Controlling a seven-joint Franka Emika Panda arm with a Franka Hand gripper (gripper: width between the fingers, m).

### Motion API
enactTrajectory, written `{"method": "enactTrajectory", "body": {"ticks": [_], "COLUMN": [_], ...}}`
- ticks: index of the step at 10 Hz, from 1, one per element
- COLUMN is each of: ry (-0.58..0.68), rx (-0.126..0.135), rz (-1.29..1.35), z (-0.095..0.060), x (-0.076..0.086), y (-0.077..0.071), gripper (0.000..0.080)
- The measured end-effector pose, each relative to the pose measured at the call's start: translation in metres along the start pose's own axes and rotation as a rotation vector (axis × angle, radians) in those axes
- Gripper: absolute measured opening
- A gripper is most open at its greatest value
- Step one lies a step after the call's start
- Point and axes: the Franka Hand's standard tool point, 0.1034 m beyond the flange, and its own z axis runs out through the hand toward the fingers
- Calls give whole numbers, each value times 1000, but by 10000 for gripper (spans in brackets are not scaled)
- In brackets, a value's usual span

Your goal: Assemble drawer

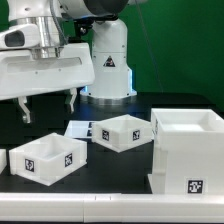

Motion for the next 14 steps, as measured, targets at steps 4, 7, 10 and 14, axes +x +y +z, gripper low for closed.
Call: {"method": "enactTrajectory", "body": {"ticks": [4, 7, 10, 14], "ry": [-15, -31, -48, -75], "rx": [-121, -116, -73, -15], "rz": [-264, -279, -232, -184], "z": [11, 14, 23, 28], "x": [-2, -4, 7, 27], "y": [1, 1, -13, -29], "gripper": [649, 649, 649, 649]}}
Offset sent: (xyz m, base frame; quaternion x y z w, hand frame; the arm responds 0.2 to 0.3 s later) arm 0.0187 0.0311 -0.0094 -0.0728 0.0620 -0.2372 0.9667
